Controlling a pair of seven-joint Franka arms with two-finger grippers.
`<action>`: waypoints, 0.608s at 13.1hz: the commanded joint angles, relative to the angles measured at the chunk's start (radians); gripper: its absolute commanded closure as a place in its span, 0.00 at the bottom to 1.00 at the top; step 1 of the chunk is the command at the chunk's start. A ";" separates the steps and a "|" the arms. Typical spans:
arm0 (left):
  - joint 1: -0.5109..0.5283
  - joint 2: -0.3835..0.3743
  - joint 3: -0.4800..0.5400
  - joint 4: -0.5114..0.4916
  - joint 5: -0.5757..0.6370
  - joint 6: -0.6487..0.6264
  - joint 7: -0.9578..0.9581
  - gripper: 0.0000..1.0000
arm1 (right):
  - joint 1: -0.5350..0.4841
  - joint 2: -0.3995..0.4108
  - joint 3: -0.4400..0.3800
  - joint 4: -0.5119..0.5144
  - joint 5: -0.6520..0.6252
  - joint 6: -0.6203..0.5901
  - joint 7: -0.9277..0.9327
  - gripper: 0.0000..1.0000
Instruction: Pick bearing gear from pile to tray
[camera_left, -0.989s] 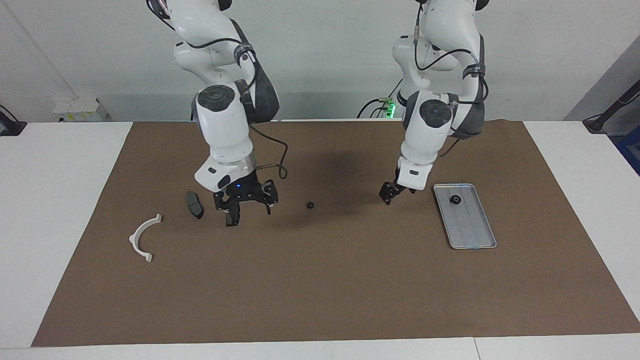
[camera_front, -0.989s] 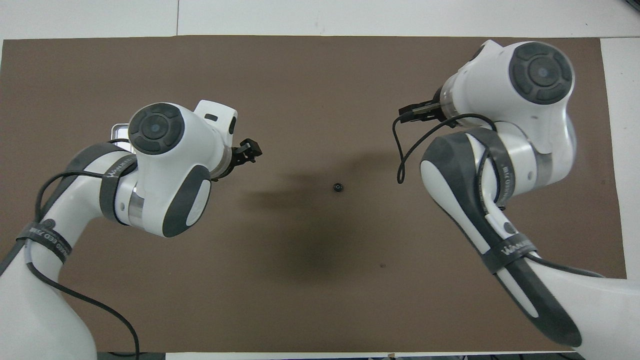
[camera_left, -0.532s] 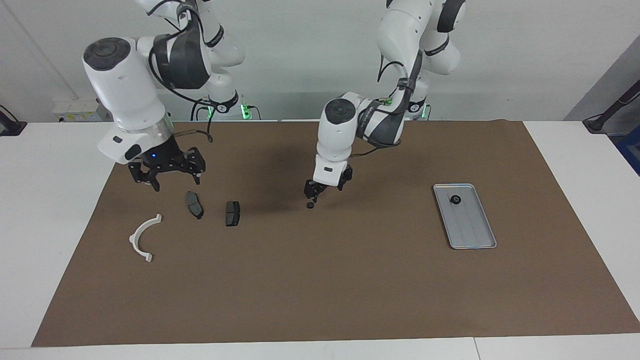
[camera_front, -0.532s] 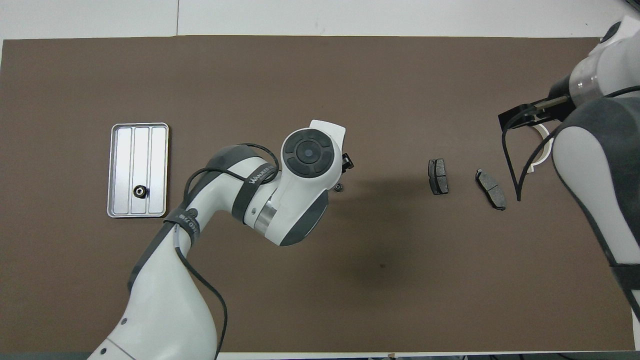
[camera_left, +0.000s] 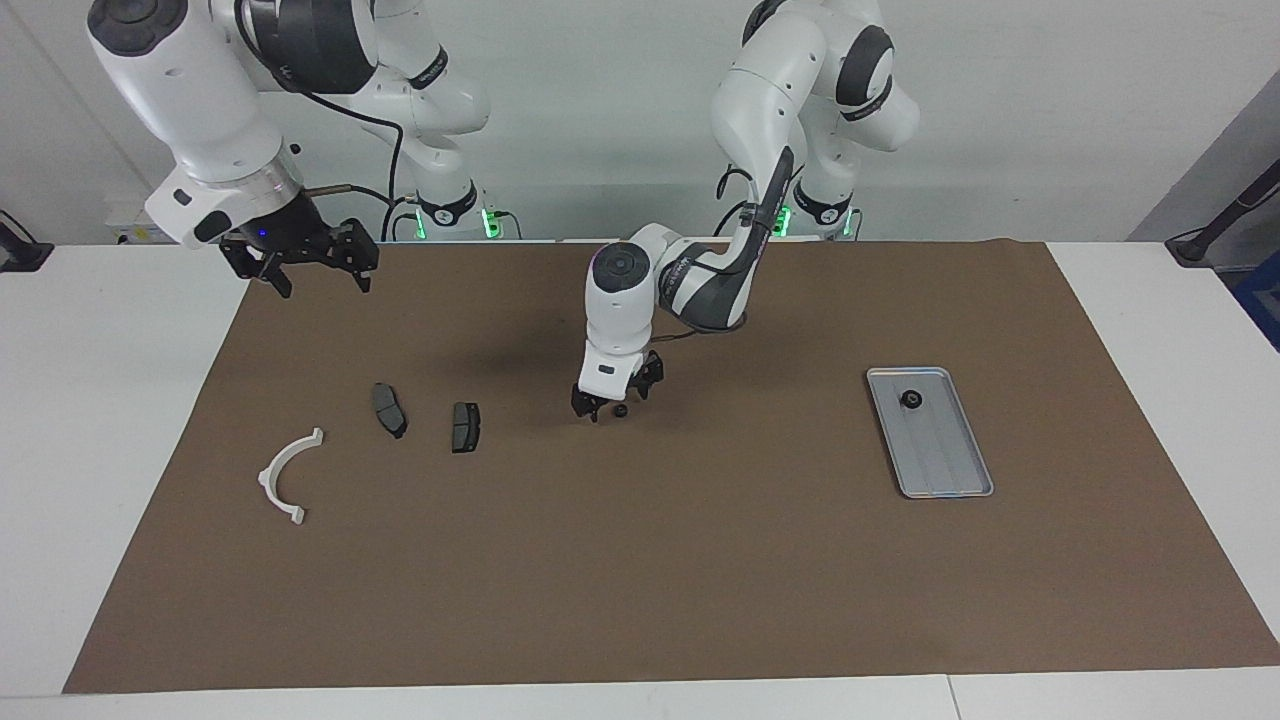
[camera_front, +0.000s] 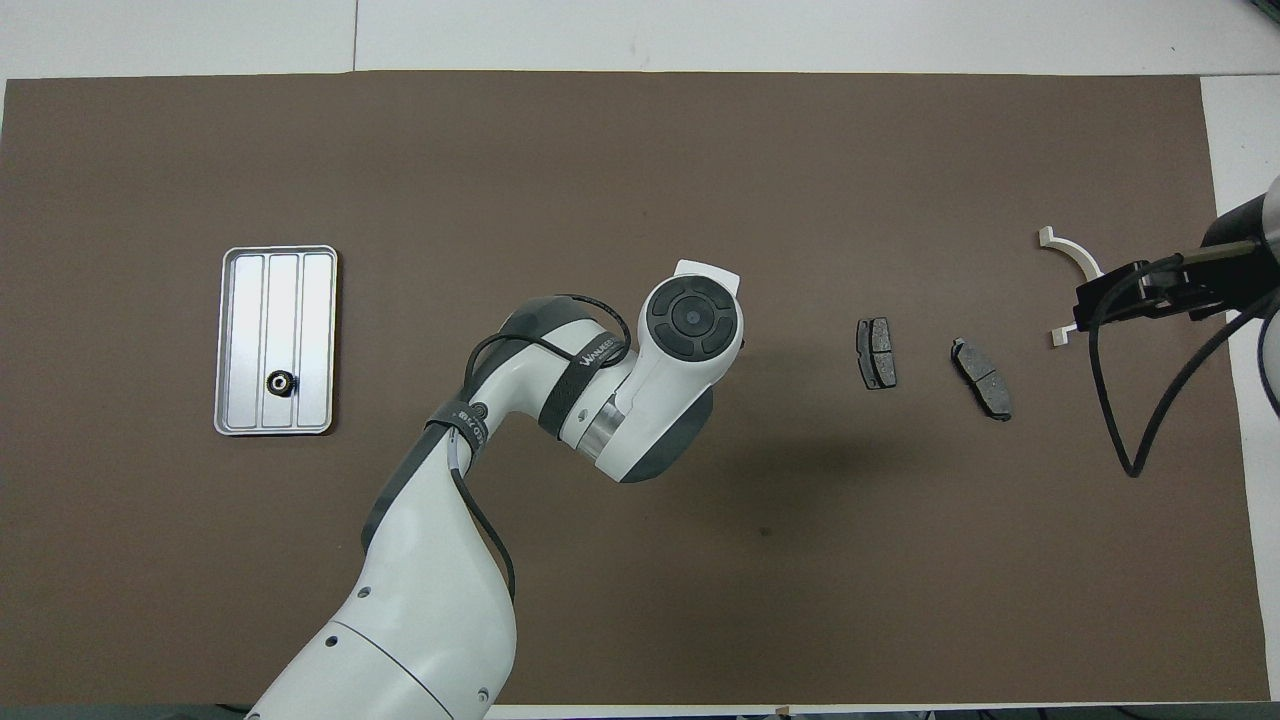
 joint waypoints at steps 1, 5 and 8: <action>-0.009 0.003 0.015 0.001 -0.008 0.011 -0.011 0.02 | -0.016 -0.037 0.011 -0.064 0.020 0.033 0.009 0.00; -0.006 0.003 0.015 -0.013 -0.008 0.028 -0.011 0.15 | -0.016 -0.087 0.011 -0.167 0.020 0.119 0.006 0.00; -0.006 0.003 0.015 -0.021 -0.010 0.039 -0.014 0.28 | -0.016 -0.084 0.011 -0.153 0.020 0.119 0.007 0.00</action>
